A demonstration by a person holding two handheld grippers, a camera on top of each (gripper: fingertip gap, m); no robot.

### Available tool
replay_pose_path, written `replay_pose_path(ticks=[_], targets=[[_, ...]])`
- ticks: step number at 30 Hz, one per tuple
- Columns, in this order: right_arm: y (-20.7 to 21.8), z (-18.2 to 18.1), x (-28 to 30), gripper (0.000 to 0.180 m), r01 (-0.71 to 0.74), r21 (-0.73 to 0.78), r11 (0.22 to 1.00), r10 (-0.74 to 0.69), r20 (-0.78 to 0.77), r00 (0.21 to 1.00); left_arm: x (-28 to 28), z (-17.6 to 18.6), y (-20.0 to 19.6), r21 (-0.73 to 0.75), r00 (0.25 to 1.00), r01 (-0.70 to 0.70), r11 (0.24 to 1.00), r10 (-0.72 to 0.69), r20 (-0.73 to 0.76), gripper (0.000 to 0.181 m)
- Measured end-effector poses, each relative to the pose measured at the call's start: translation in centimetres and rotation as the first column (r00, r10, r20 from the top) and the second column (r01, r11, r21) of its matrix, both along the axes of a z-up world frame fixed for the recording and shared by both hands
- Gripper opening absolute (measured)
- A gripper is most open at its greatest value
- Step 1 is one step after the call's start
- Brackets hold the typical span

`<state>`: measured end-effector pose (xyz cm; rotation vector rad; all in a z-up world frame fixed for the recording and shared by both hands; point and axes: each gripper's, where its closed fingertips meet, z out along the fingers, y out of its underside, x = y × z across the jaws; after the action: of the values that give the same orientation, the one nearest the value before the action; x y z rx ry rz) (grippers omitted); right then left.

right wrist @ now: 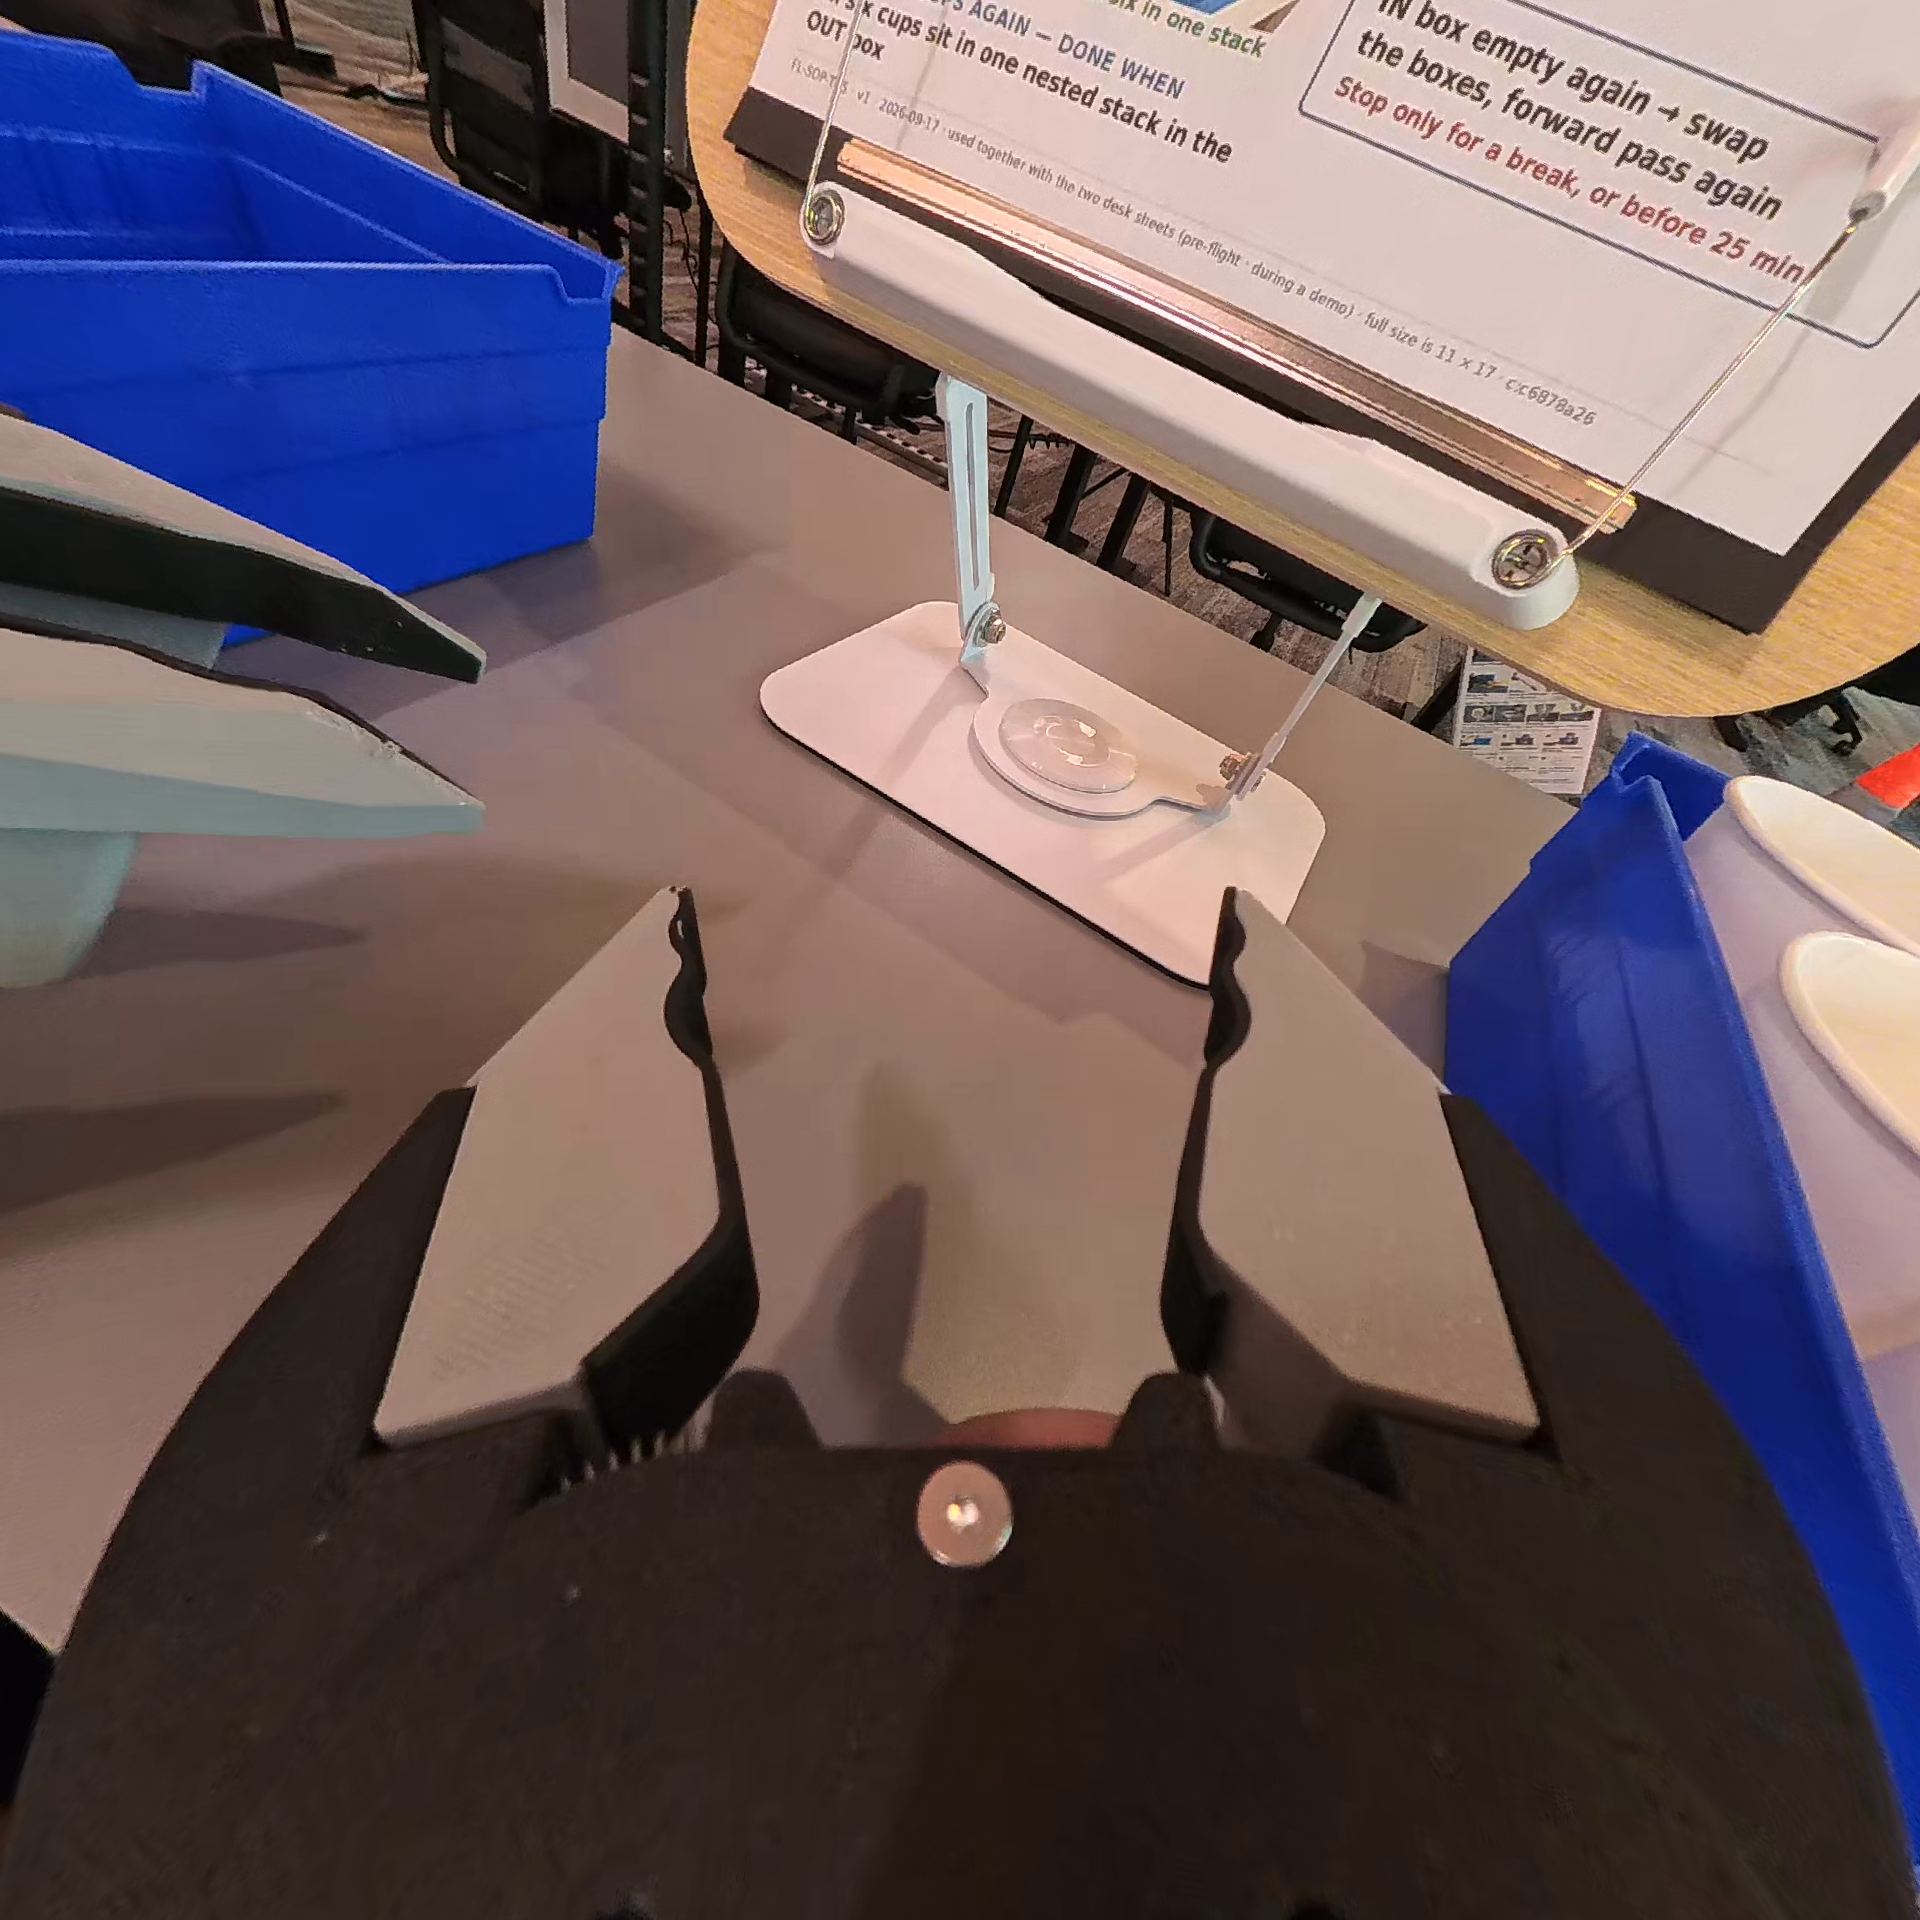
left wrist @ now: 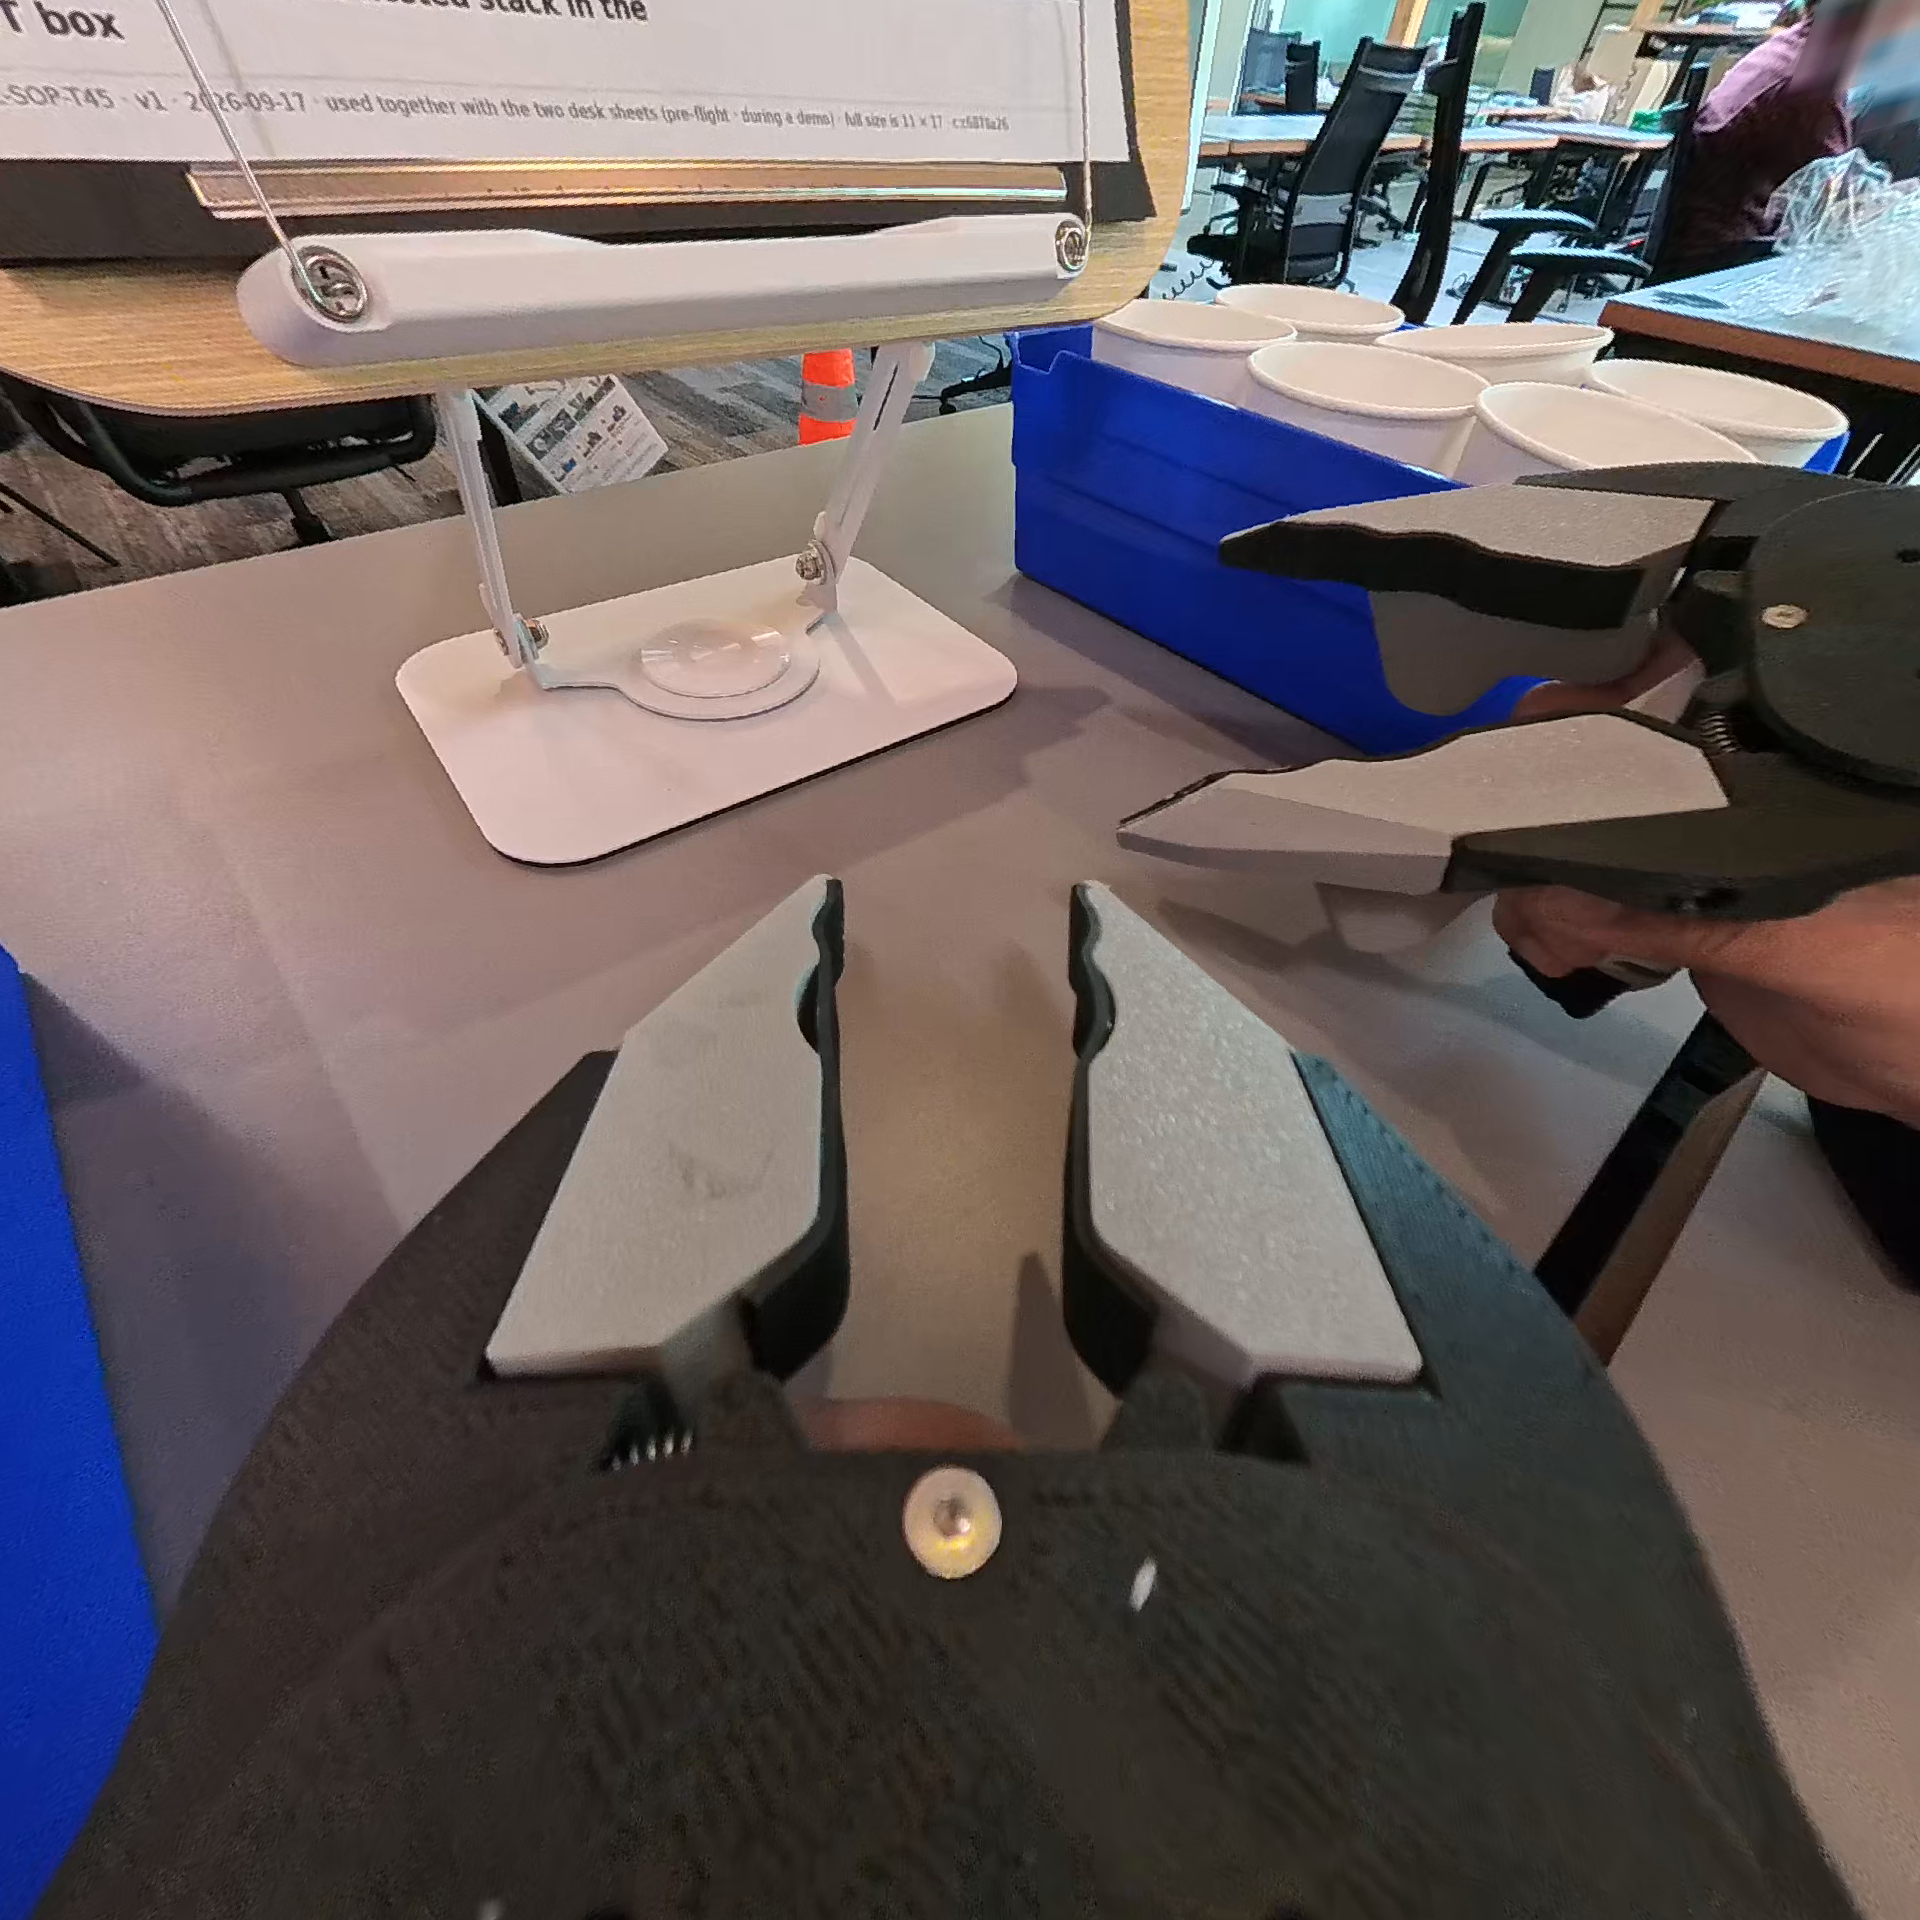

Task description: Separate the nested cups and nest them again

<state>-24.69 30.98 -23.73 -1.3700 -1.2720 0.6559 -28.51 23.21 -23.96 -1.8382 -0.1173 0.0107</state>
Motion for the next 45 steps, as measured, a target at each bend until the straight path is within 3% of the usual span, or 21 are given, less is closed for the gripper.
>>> replay_pose_path(ticks=[28, 45], targets=[[0.1, -0.1, 0.0, 0.095, -0.003, -0.003, 1.000, 0.003, 0.004, 1.000, -0.1, -0.4, 0.1, -0.013, 1.000, -0.003, 1.000, 0.003, -0.001, 0.041], [0.7, 2.6, 1.0, 0.093, 0.037, 0.049, 0.998, -0.032, -0.090, 0.995, -0.6, -0.2, -0.1, -0.015, 0.998, -0.046, 0.999, 0.045, -0.052, 0.048]])
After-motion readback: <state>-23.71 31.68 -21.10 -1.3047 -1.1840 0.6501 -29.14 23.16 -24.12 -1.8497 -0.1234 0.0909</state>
